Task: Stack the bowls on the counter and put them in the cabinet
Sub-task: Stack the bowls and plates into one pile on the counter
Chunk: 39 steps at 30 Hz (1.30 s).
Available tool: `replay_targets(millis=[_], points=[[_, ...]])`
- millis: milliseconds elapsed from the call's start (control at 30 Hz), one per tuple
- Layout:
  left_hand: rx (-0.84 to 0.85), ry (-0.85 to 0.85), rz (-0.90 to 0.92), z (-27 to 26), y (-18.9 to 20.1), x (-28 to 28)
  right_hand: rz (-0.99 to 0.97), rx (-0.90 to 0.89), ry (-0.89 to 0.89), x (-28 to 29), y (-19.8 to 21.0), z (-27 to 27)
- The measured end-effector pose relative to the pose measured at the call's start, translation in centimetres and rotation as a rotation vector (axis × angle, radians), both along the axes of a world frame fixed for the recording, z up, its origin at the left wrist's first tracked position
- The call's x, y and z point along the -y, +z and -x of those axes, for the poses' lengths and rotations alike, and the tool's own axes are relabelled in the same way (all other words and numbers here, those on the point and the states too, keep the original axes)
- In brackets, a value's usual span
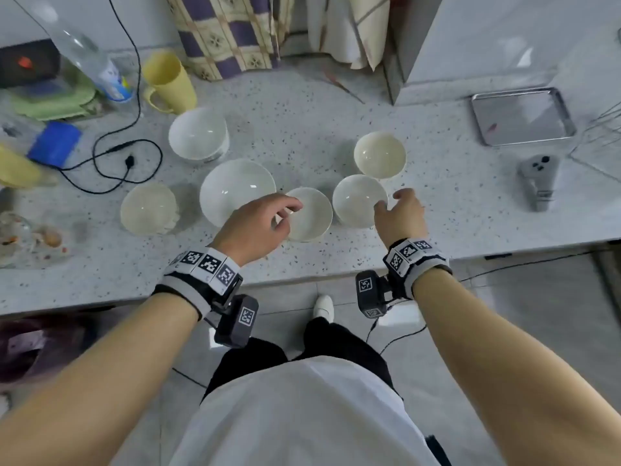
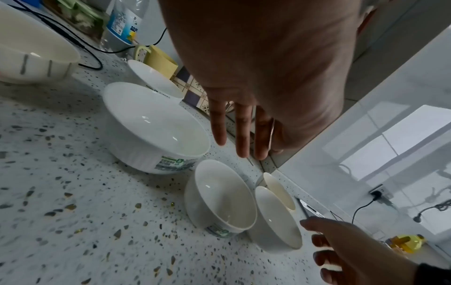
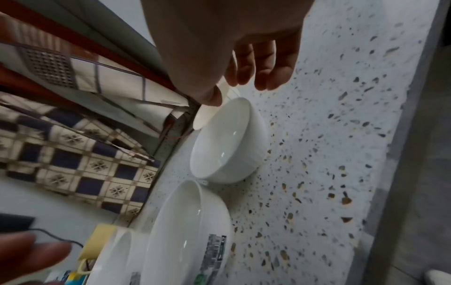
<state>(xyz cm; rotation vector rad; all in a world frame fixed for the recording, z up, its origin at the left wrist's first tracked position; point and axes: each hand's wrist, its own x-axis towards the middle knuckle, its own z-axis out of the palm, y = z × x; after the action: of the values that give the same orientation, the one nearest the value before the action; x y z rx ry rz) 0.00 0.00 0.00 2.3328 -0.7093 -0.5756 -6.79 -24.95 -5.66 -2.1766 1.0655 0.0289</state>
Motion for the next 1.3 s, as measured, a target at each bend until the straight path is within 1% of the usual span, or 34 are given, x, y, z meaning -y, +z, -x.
replay_targets(millis=[67, 167, 233, 267, 367, 466, 566, 666, 766, 833, 900, 966, 1000, 1066, 1100, 1166, 1233, 1299], points=[[-0.006, 0.012, -0.036, -0.7, -0.1, 0.0, -0.018, -0.068, -0.041, 0.3, -0.4, -0.5], [-0.036, 0.002, -0.083, -1.2, -0.8, -0.5, -0.076, -0.167, -0.005, 0.0, -1.8, -0.7], [-0.040, 0.003, -0.091, -1.8, -1.0, -0.9, -0.164, -0.208, -0.012, -0.1, -2.2, -1.5], [-0.045, 0.006, -0.086, -2.1, -1.0, -1.1, -0.226, -0.209, -0.043, -0.1, -2.5, -1.9], [-0.034, -0.011, -0.083, -3.3, -1.3, -1.6, -0.416, -0.169, -0.181, -0.3, -2.9, -2.4], [-0.029, -0.023, -0.049, -5.1, -1.1, -2.3, -0.409, -0.120, -0.254, -0.7, -2.4, -2.6], [-0.007, 0.014, -0.012, -7.4, -0.7, -3.8, -0.404, 0.011, -0.327, -2.0, -1.1, -3.1], [0.017, 0.164, 0.068, -10.0, -0.8, -5.8, -0.372, 0.128, -0.318, -3.2, 0.4, -4.5], [0.023, 0.408, 0.140, -13.4, -1.9, -8.1, -0.340, 0.185, -0.302, -4.9, 1.7, -7.2], [0.043, 0.558, 0.114, -15.8, -3.2, -9.8, -0.375, 0.220, -0.291, -6.4, 2.3, -9.2], [0.048, 0.675, -0.010, -18.3, -4.6, -11.3, -0.432, 0.254, -0.275, -7.9, 2.4, -11.0], [-0.039, 0.741, -0.137, -20.9, -5.7, -12.4, -0.464, 0.244, -0.267, -9.3, 2.4, -12.1], [-0.111, 0.736, -0.192, -22.1, -6.4, -12.8, -0.479, 0.236, -0.265, -9.9, 2.4, -12.5], [-0.243, 0.659, -0.283, -23.9, -7.4, -13.0, -0.508, 0.235, -0.264, -11.0, 2.4, -12.9], [-0.303, 0.618, -0.274, -24.5, -8.1, -13.0, -0.513, 0.234, -0.261, -11.3, 2.3, -12.9], [-0.406, 0.587, -0.189, -24.9, -9.0, -12.5, -0.515, 0.230, -0.254, -11.6, 2.2, -12.8], [-0.467, 0.619, -0.132, -25.0, -9.3, -12.2, -0.559, 0.226, -0.263, -11.5, 2.4, -12.6], [-0.485, 0.664, -0.078, -25.1, -9.0, -12.1, -0.639, 0.226, -0.287, -11.0, 2.6, -12.3]])
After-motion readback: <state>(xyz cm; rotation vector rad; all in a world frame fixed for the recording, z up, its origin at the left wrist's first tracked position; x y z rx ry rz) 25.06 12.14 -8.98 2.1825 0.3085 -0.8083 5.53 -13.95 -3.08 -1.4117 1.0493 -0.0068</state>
